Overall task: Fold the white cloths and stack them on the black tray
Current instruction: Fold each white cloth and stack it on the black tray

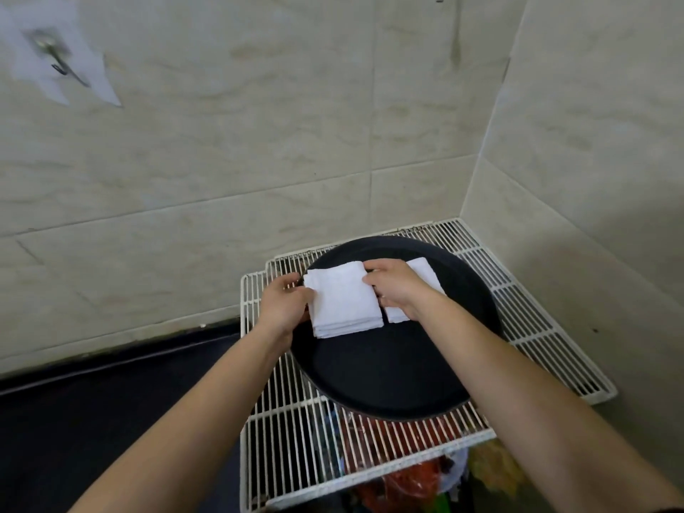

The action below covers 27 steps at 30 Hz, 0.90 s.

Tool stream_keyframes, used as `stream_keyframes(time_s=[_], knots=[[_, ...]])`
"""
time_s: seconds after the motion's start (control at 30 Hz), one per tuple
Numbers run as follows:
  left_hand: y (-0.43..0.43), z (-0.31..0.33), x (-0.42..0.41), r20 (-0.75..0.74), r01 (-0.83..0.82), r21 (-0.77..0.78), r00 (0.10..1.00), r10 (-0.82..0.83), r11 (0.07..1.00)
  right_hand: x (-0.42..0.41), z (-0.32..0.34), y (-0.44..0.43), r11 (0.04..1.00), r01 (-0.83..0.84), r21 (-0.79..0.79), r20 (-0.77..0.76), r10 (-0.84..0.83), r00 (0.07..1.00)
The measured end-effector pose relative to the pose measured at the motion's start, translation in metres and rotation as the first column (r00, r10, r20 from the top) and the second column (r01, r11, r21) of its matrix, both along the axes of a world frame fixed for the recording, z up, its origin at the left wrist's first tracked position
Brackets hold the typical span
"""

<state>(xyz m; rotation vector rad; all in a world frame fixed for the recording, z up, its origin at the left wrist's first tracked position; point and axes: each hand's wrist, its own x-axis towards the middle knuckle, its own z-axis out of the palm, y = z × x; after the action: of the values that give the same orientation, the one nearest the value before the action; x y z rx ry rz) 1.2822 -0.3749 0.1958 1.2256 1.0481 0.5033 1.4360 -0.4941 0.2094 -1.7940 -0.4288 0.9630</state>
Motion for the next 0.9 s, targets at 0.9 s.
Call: stream_keyframes(time_s=[0.9], knots=[[0.001, -0.012, -0.002, -0.065, -0.008, 0.095, 0.998, 0.014, 0.995, 0.005, -0.021, 0.007, 0.997, 0.078, -0.017, 0.136, -0.075, 0.988]])
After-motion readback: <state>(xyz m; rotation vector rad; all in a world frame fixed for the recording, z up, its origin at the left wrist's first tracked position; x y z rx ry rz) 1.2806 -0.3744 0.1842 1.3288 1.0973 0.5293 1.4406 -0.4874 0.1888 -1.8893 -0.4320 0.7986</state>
